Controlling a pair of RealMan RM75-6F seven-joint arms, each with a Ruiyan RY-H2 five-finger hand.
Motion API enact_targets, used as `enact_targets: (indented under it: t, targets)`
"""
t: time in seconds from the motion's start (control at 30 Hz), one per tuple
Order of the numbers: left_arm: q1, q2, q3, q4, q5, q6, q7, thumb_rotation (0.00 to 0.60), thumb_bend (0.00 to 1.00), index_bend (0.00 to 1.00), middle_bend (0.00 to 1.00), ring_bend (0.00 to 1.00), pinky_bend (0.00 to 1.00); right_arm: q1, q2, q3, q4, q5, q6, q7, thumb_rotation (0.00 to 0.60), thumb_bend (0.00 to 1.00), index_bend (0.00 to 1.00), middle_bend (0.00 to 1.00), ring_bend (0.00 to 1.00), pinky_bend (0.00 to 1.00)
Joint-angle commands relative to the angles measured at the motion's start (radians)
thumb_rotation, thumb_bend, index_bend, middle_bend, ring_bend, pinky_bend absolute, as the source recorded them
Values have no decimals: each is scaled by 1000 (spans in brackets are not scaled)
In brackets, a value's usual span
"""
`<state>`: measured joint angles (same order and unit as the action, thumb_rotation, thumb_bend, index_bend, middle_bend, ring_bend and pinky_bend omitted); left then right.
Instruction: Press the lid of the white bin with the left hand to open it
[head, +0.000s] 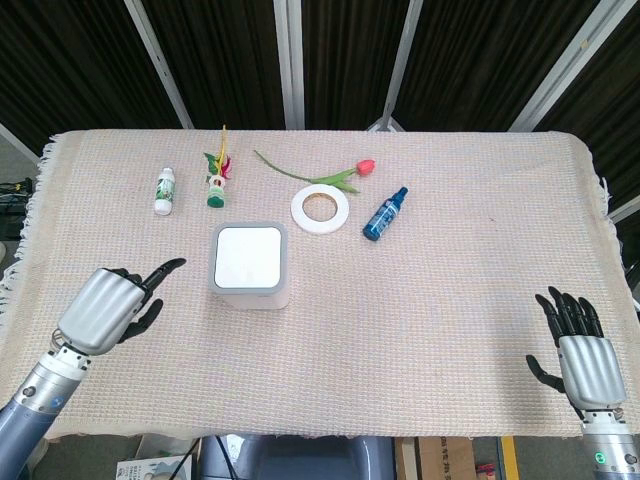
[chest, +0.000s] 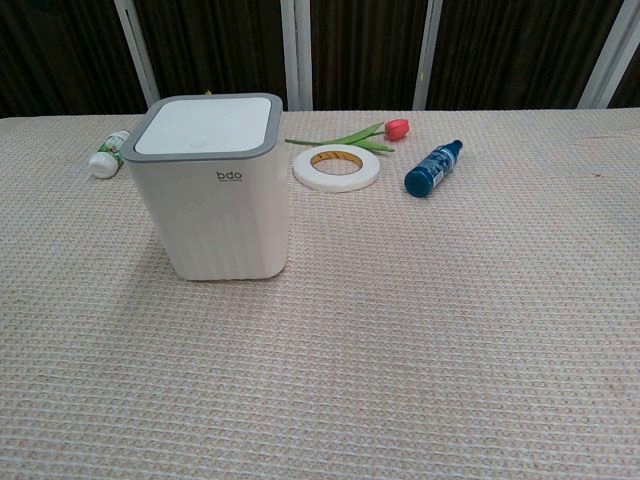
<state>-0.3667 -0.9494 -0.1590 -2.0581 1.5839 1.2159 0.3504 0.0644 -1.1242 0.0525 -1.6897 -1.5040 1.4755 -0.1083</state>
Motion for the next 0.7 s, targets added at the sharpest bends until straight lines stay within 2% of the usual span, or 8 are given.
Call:
enact_targets:
  t: [0.03, 0.23, 0.43, 0.7]
  targets:
    - [-33, 20, -5, -61, -60, -61, 73, 600, 711, 204, 931, 785, 758, -1, 3, 1, 0, 1, 1, 5, 600, 268, 101, 19, 2, 0]
    - [-92, 14, -25, -122, -194, -135, 158, 600, 721, 205, 931, 785, 760, -3, 7, 1, 0, -1, 5, 14, 600, 268, 101, 19, 2, 0]
    - [-153, -10, -29, -136, -293, -197, 210, 600, 720, 205, 931, 786, 762, -3, 9, 4, 1, 4, 6, 20, 600, 268, 101, 19, 2, 0]
    - [-222, -64, -24, -130, -418, -221, 322, 600, 720, 205, 933, 790, 765, -3, 10, 6, 3, 7, 7, 23, 600, 268, 101, 19, 2, 0]
